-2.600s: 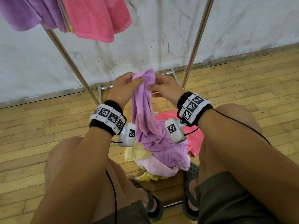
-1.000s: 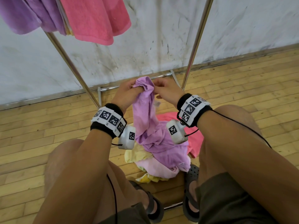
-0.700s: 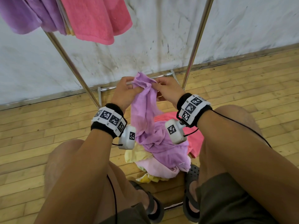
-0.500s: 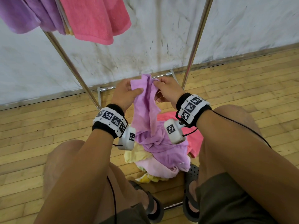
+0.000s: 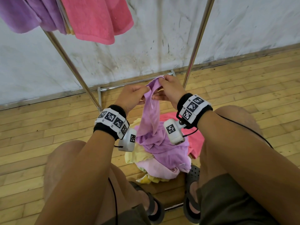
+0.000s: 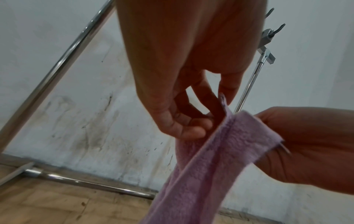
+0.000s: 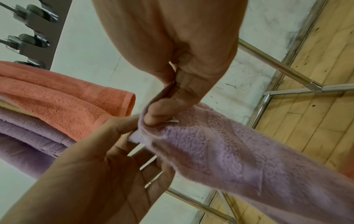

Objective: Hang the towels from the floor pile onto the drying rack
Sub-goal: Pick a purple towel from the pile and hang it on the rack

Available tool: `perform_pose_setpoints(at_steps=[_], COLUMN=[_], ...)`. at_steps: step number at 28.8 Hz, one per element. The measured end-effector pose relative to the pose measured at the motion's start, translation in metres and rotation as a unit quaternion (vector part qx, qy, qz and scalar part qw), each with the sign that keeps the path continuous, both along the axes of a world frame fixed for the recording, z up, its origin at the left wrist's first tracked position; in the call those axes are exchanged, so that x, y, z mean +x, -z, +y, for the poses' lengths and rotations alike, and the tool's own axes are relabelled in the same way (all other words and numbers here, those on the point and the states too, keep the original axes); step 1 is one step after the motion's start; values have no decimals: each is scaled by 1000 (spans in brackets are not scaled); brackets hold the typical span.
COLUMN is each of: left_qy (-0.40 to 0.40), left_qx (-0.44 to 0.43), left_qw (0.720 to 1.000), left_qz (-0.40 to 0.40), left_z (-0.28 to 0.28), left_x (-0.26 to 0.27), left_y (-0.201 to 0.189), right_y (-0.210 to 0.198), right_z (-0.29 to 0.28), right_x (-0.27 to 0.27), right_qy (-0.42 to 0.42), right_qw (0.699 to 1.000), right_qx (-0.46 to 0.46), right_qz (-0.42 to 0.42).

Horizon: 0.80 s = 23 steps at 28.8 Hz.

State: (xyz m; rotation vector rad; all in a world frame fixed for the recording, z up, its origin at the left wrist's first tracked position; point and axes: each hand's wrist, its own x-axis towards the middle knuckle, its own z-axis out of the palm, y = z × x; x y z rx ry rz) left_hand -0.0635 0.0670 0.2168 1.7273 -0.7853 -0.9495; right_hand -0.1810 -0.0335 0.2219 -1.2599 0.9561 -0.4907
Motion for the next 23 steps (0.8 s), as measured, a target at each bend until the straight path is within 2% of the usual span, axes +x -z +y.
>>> perform_pose_setpoints(at_steps=[5,9,14,18,23], left_qy=[-24,11,11,42,5], left_qx=[0,13,10,10,21], left_qw=[1000,1000,999,998,1000], left_qz=[15,7,37,38,-11], left_z=[0,2,3,5,3], left_x=[0,-3,-6,-9,-8], left_y=[-2,-4,-8,-9,-8], right_y=[1,4,5,5,7], right_z=[-2,-3,0,-2,-3], right_x=[0,1,2,1,4], right_qy=[34,61,58,60,77], right_qw=[999,996,993,992,990], right_qx=[18,52,76,82,84], right_qz=[-21,-47,-69,-80,-78])
